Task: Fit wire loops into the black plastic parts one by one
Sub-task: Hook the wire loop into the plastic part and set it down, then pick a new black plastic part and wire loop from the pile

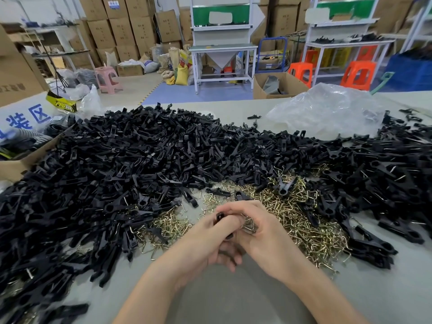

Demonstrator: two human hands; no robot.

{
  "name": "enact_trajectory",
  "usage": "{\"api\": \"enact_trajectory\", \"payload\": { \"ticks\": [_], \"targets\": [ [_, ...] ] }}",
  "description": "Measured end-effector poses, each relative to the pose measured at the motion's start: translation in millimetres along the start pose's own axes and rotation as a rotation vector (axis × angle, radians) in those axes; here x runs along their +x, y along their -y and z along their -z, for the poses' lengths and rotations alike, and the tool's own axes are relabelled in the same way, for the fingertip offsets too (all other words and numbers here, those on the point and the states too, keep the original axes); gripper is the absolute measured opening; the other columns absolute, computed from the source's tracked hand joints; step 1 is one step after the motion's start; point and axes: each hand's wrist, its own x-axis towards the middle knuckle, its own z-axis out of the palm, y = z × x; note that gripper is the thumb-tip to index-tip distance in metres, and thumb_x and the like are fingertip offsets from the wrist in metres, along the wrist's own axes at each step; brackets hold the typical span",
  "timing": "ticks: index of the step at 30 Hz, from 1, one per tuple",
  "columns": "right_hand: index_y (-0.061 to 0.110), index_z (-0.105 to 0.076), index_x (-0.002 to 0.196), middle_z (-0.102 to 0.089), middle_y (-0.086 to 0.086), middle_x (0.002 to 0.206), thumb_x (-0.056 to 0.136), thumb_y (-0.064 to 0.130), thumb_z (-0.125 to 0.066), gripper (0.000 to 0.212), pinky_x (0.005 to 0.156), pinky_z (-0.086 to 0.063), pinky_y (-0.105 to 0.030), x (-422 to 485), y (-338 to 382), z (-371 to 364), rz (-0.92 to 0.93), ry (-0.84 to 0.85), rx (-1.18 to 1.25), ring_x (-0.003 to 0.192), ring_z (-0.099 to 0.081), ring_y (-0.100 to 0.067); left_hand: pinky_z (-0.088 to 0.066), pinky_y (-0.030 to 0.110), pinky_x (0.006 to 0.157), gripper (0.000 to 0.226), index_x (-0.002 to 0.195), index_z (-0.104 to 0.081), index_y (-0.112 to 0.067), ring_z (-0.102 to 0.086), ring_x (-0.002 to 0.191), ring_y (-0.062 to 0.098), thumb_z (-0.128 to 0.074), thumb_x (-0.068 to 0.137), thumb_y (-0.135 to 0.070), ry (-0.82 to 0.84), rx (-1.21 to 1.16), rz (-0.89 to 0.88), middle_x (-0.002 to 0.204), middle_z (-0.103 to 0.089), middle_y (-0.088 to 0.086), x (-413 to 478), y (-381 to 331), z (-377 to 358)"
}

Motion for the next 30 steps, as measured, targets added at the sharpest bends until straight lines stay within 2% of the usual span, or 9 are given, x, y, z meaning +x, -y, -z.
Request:
{"api": "enact_trajectory", "payload": {
  "ticks": [3, 7, 13, 15, 19, 21, 25, 27, 30],
  "targets": [
    [0.054, -0.065, 0.115, -0.052, 0.027, 0.116, 0.087, 0.0, -0.068, 0.061, 0.1, -0.042, -0.011, -1, 2, 1, 0.039, 0.02, -0.058, 0.124, -0.054, -0.001, -0.051, 0.028, 0.05, 0.019, 0.096, -0.072, -0.024, -0.062, 0.056, 0.022, -0.061, 0.084, -0.034, -0.042, 0.069, -0.068, 0.071, -0.064, 0.007, 3, 2, 1],
    [0.043, -0.065, 0.122, -0.054, 0.024, 0.133, 0.08, 0.009, -0.074, 0.054, 0.106, -0.034, -0.01, 1, 6, 1, 0.086, 0.058, -0.061, 0.133, -0.047, -0.002, -0.046, 0.026, 0.044, 0.021, 0.079, -0.072, -0.028, -0.058, 0.047, 0.021, -0.058, 0.074, -0.043, -0.157, 0.172, -0.17, 0.063, -0.063, 0.009, 6, 4, 3],
    [0.044, -0.064, 0.124, -0.049, 0.024, 0.138, 0.083, 0.011, -0.07, 0.053, 0.096, -0.056, -0.041, 0, 8, 3, 0.015, 0.137, 0.034, 0.114, -0.063, -0.007, -0.043, 0.024, 0.042, 0.022, 0.08, -0.07, -0.022, -0.055, 0.043, 0.019, -0.055, 0.08, -0.039, -0.139, 0.247, -0.201, 0.056, -0.059, 0.007, 6, 7, 3],
    [0.042, -0.064, 0.125, -0.05, 0.022, 0.137, 0.084, 0.01, -0.068, 0.053, 0.09, -0.058, -0.04, 0, 8, 2, 0.024, 0.136, 0.047, 0.11, -0.065, -0.009, -0.043, 0.024, 0.042, 0.02, 0.081, -0.069, -0.021, -0.054, 0.043, 0.02, -0.054, 0.084, -0.035, -0.154, 0.231, -0.198, 0.057, -0.059, 0.007, 7, 6, 2],
    [0.041, -0.066, 0.122, -0.054, 0.022, 0.134, 0.084, 0.009, -0.071, 0.049, 0.097, -0.054, -0.033, 1, 6, 7, 0.078, 0.114, 0.029, 0.126, -0.057, -0.011, -0.043, 0.023, 0.044, 0.014, 0.079, -0.071, -0.029, -0.056, 0.046, 0.017, -0.063, 0.083, -0.039, -0.131, 0.179, -0.191, 0.061, -0.06, 0.007, 8, 4, -1],
    [0.042, -0.066, 0.12, -0.057, 0.02, 0.132, 0.085, 0.007, -0.073, 0.05, 0.095, -0.053, -0.024, 1, 6, 10, 0.118, 0.086, 0.019, 0.127, -0.056, -0.011, -0.046, 0.023, 0.047, 0.019, 0.089, -0.07, -0.029, -0.061, 0.052, 0.018, -0.073, 0.079, -0.045, -0.061, 0.114, -0.202, 0.07, -0.066, 0.005, 7, 3, 0],
    [0.039, -0.067, 0.119, -0.067, 0.018, 0.12, 0.088, 0.023, -0.076, 0.036, 0.087, -0.056, -0.023, 12, 14, 31, 0.08, -0.142, 0.016, 0.112, -0.065, -0.007, -0.052, 0.029, 0.058, 0.074, 0.135, -0.049, -0.027, -0.067, 0.071, 0.024, -0.076, 0.077, -0.063, 0.028, 0.047, -0.173, 0.091, -0.073, 0.013, 7, 6, 3],
    [0.027, -0.068, 0.114, -0.072, 0.008, 0.113, 0.081, 0.031, -0.078, 0.035, 0.089, -0.058, -0.026, 27, 23, 66, 0.044, -0.393, 0.27, 0.105, -0.069, -0.011, -0.053, 0.03, 0.061, 0.078, 0.138, -0.047, -0.03, -0.067, 0.075, 0.024, -0.074, 0.075, -0.067, -0.03, 0.042, -0.17, 0.096, -0.073, 0.015, 6, 5, 2],
    [0.001, -0.056, 0.124, -0.067, -0.02, 0.125, 0.082, 0.023, -0.078, 0.053, 0.087, -0.058, -0.022, 41, 40, 130, 0.026, -0.723, 1.173, 0.107, -0.073, -0.021, -0.052, 0.027, 0.062, 0.054, 0.129, -0.057, -0.034, -0.066, 0.074, 0.022, -0.07, 0.083, -0.058, -0.184, 0.054, -0.261, 0.092, -0.073, 0.01, 6, 4, 2]
  ]
}}
